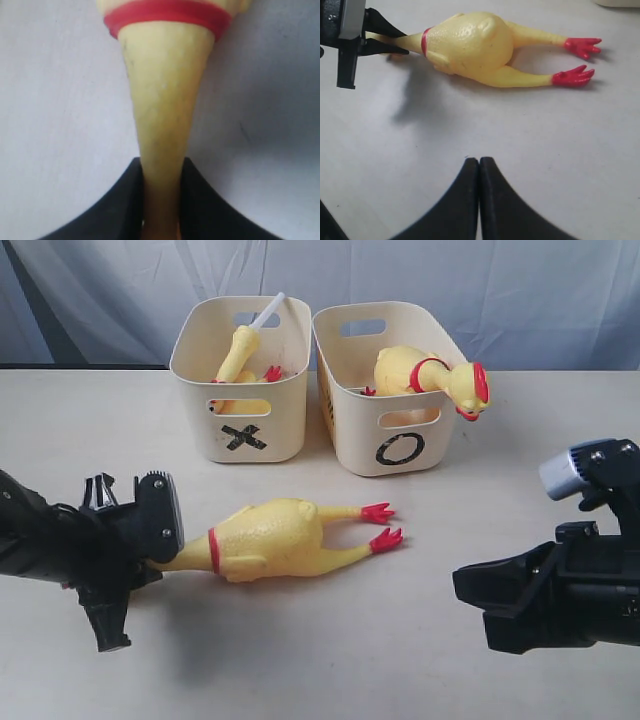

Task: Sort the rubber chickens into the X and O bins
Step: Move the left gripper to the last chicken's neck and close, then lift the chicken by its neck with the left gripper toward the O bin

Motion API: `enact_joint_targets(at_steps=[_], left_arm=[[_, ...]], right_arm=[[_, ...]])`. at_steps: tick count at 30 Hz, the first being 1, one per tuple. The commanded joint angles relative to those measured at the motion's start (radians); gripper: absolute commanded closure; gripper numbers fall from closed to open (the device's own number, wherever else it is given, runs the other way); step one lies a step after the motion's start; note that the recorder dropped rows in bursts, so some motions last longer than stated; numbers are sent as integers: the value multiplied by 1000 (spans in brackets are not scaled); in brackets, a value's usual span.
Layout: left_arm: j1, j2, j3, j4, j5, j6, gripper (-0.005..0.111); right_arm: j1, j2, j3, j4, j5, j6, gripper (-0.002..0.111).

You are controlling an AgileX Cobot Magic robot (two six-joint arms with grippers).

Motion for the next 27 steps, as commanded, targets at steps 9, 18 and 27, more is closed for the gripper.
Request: enact_joint_targets(at_steps=[9, 18, 27], left_arm=[[-3, -21, -4, 92, 165, -17, 107], [-3, -181, -4, 95, 251, -262, 107], [-1, -296, -4, 174, 356, -540, 107]], right_arm=[[-4, -7, 6, 0, -5, -5, 108], [-4, -7, 9, 0, -20, -3, 108], [-4, -21, 61, 16, -71, 37, 108]])
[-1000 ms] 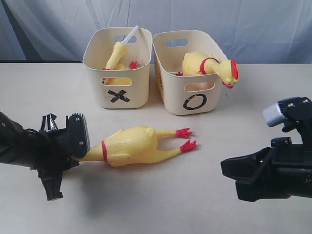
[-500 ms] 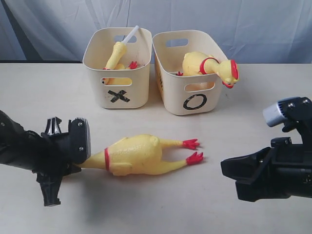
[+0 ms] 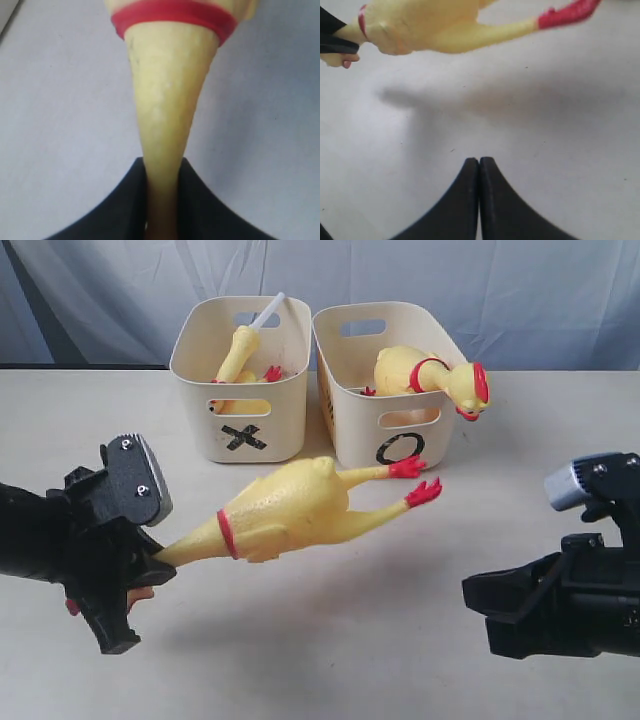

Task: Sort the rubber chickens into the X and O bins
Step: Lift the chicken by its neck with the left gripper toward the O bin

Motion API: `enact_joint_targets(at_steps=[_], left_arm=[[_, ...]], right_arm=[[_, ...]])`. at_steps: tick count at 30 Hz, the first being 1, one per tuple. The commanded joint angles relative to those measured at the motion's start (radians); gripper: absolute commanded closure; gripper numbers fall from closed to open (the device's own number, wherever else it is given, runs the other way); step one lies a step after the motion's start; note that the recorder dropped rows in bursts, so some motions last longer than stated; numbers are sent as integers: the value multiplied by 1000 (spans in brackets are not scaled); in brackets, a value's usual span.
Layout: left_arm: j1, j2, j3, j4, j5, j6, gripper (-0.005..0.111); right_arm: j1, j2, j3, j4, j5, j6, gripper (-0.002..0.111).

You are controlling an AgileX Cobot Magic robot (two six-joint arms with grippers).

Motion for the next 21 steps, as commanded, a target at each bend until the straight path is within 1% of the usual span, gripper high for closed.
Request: enact_joint_targets(at_steps=[1, 5, 9, 11, 13, 16, 21], left_arm=[[-1, -54, -1, 64, 88, -164, 107], [-1, -104, -1, 59, 157, -279, 107], [-1, -167, -3, 14, 164, -355, 107], [-1, -193, -22, 0, 169, -442, 107], [-1, -204, -54, -10, 185, -496, 107], [-1, -204, -119, -56, 249, -542, 107], [-1, -176, -233, -234, 359, -544, 107]], right_arm=[[-4, -26, 31, 17, -36, 21, 108], [-4, -63, 62, 36, -89, 26, 108], [-4, -97, 83, 38, -122, 26, 108], [-4, -105, 83, 38, -122, 26, 108], [-4, -107, 83, 38, -122, 26, 108], [-4, -107, 83, 41, -118, 26, 108], [-4, -107, 83, 61, -110, 26, 108]])
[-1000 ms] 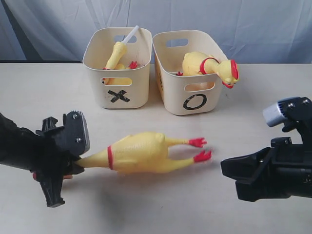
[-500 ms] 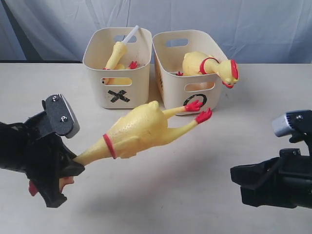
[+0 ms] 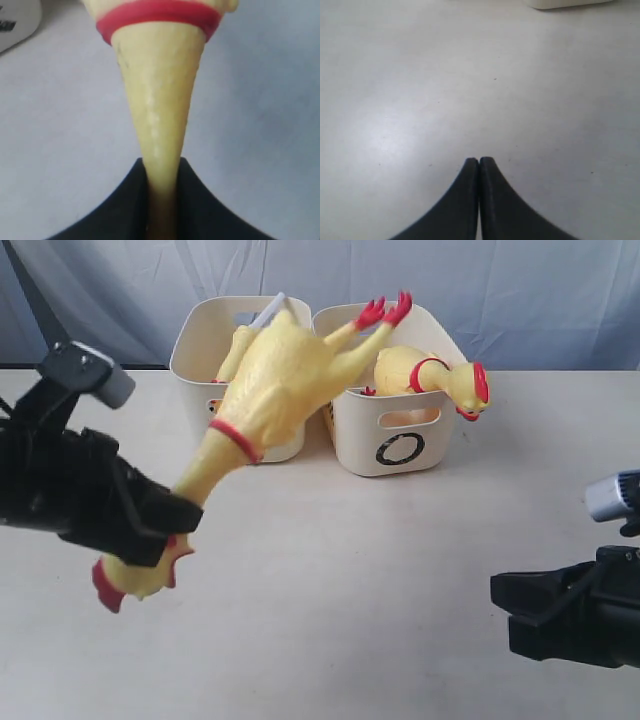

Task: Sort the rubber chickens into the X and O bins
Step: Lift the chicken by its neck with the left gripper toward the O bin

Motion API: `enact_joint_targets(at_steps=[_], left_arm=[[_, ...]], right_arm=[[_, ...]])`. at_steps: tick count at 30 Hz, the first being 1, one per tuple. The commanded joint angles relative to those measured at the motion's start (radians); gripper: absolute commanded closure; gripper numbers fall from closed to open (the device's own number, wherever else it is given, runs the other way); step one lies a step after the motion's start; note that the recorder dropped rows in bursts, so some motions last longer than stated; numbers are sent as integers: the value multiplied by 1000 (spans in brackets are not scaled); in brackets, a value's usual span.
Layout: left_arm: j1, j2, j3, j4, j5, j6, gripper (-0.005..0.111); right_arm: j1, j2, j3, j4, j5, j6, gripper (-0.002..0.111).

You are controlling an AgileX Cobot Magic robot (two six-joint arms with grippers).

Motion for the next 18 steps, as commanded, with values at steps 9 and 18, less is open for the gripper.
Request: enact_joint_targets(at_steps=[9, 18], left_arm=[[-1, 145, -211, -486, 189, -12, 107], [-1, 306, -295, -716, 268, -12, 107]], right_arm=[[-4, -7, 3, 18, 11, -2, 108], [-4, -7, 3, 20, 9, -2, 108]])
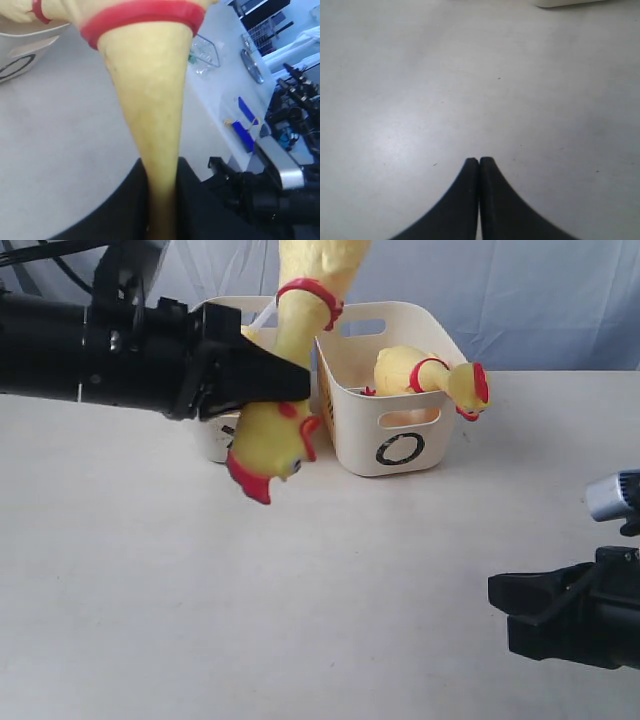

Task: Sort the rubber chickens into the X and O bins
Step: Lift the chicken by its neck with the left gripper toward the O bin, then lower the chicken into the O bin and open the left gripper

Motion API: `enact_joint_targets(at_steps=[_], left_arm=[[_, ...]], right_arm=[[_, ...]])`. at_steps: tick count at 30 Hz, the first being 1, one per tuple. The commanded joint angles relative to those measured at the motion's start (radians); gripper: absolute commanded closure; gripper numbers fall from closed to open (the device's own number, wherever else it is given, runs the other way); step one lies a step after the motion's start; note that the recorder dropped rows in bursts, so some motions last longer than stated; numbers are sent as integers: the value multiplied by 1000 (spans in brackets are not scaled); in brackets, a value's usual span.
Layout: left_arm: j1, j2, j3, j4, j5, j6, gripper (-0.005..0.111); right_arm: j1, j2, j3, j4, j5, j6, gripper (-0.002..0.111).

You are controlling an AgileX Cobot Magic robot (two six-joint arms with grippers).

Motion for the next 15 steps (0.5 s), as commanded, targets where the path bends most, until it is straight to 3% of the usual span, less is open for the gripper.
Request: enact_joint_targets(at_steps=[1, 5, 15], left_arm=[[-1, 86, -52, -147, 62, 3, 107], [-1, 164, -79, -281, 67, -24, 107], [-49, 300, -228, -281, 10, -100, 107]], right_arm=[[-4, -7, 3, 8, -3, -2, 108], [-4, -7, 3, 8, -4, -4, 108], [-4, -7, 3, 16, -4, -8, 108]])
